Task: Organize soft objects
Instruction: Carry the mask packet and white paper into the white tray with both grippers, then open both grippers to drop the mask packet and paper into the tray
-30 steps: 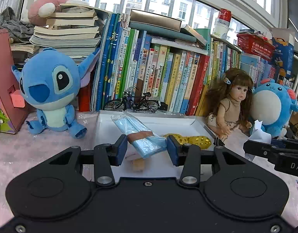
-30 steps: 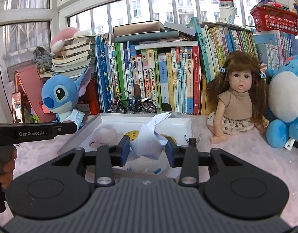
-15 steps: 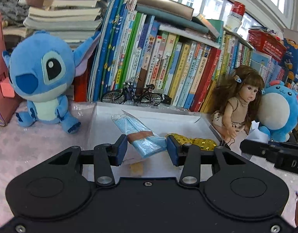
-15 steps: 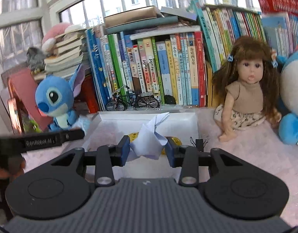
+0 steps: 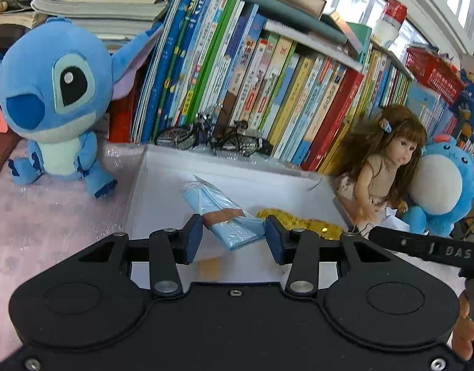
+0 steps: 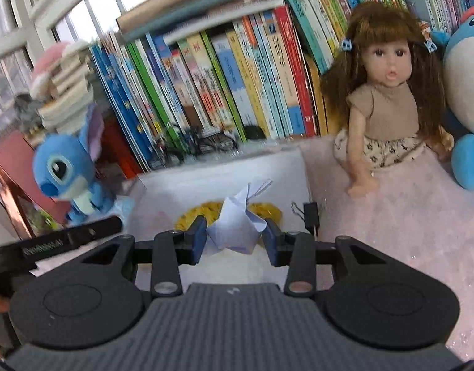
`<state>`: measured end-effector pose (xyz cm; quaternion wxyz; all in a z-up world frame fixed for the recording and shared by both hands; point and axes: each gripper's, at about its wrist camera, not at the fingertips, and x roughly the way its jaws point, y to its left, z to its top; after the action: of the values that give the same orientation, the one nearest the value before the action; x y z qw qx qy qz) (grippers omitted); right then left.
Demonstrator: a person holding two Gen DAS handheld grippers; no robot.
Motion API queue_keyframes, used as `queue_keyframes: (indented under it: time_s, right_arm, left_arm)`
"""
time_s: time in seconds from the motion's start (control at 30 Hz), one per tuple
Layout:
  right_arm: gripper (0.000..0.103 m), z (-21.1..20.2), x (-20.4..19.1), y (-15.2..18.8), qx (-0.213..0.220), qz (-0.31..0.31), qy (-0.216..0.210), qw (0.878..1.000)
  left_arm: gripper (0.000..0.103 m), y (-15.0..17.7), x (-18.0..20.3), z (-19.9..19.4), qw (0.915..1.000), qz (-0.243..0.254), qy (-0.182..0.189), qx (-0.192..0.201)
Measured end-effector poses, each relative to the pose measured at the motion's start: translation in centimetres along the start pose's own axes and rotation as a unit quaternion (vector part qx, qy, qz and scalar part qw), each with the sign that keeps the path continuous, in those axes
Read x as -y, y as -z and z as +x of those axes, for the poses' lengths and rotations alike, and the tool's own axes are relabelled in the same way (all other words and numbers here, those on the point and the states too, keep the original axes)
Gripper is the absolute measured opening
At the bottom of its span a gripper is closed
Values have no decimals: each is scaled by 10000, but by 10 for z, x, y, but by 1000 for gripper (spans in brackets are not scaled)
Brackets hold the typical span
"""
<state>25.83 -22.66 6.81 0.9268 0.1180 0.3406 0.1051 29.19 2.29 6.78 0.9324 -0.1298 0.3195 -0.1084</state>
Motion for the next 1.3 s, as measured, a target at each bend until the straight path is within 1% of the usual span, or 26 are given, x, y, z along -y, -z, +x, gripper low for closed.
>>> queue_keyframes:
  time_s: [0.13, 0.27, 0.37, 0.47, 0.57, 0.67, 0.9, 1.23, 1.3]
  right_arm:
    - [46, 4, -2, 8, -41, -113, 155, 9998]
    - [47, 2, -6, 13, -82, -543, 470, 9974]
    - [47, 3, -5, 15, -164, -654, 610, 9959]
    - [47, 6, -2, 19, -230, -580, 608, 9962]
    - [47, 12, -2, 22, -291, -563, 672, 9957]
    - [47, 15, -3, 25, -322, -548, 625, 9960]
    - [47, 22, -5, 25, -289, -381, 461, 9978]
    - [47, 23, -2, 26, -263, -338, 721, 9965]
    - [47, 24, -1, 27, -275, -289, 707, 9967]
  left_arm:
    - [42, 6, -4, 2, 9999, -14, -21, -114]
    - [42, 11, -11, -2, 9997, -27, 49, -220]
    - [42, 13, -14, -2, 9995, 50, -85, -313]
    - [43, 17, -15, 0, 9989, 109, -287, -365]
    - [43, 20, -16, 4, 9981, 171, -373, -460]
    - [43, 24, -18, 8, 9974, 164, -443, -545]
    - [42, 32, -19, 19, 9970, 89, -403, -653]
    - [42, 34, -17, 24, 9970, 70, -372, -673]
    - [42, 35, -18, 25, 9970, 47, -364, -683]
